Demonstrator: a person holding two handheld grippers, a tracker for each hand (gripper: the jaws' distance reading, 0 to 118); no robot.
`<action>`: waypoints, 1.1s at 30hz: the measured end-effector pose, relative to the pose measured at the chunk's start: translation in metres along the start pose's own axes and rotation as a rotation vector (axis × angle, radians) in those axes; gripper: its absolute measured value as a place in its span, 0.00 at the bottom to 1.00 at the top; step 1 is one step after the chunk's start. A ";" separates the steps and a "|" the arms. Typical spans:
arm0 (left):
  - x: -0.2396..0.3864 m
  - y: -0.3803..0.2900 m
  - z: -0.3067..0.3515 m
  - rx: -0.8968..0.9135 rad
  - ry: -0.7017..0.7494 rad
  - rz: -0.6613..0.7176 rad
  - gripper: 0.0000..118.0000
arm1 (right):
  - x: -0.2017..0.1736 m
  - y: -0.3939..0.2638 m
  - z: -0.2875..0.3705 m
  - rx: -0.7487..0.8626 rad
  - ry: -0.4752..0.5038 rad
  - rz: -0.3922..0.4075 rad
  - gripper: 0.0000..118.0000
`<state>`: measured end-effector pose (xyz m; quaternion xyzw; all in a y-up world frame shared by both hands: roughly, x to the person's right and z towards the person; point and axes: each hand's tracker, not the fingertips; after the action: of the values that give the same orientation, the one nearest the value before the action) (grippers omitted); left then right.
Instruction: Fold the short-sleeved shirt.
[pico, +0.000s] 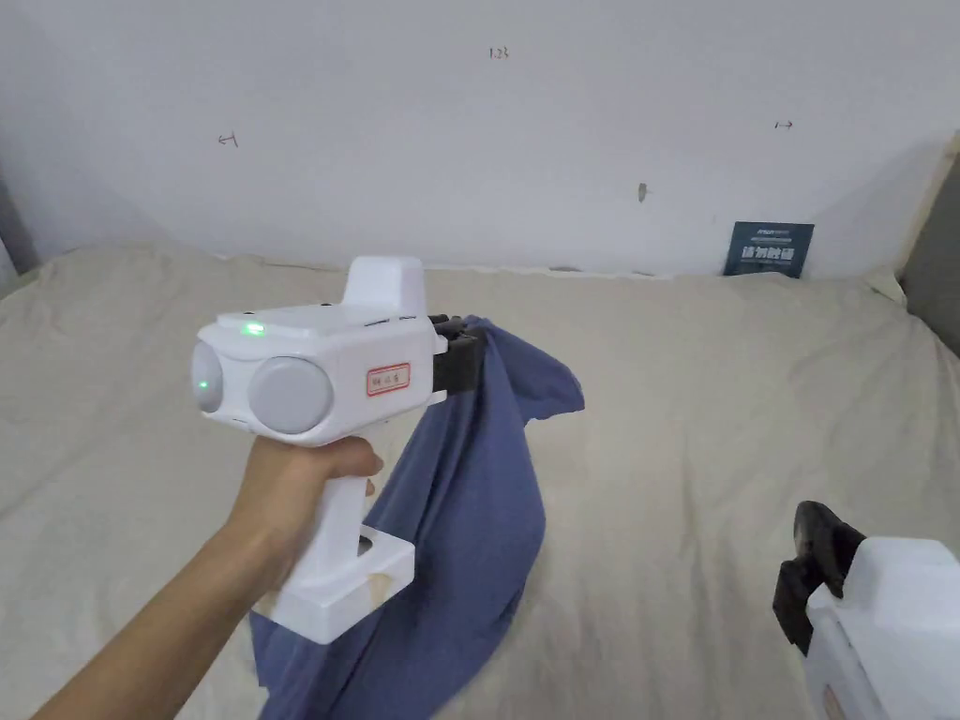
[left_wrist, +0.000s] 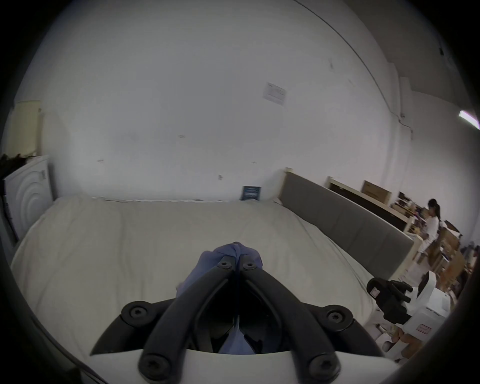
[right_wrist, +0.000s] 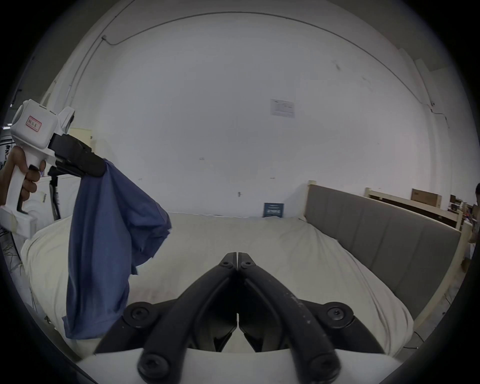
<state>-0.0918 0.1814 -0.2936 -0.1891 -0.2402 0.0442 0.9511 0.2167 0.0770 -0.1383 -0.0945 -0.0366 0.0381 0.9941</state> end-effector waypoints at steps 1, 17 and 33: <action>0.011 -0.007 -0.011 -0.020 -0.023 -0.009 0.01 | 0.006 -0.001 0.002 -0.006 -0.015 -0.005 0.01; 0.033 -0.221 -0.117 -0.597 0.023 -0.053 0.22 | 0.031 -0.025 0.004 -0.080 -0.074 -0.028 0.01; -0.006 -0.149 0.007 -0.011 0.233 -0.022 0.89 | -0.002 0.000 0.002 -0.025 -0.002 -0.021 0.01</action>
<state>-0.1015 0.0453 -0.2335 -0.1953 -0.1303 0.0104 0.9720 0.2150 0.0773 -0.1364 -0.1063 -0.0391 0.0275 0.9932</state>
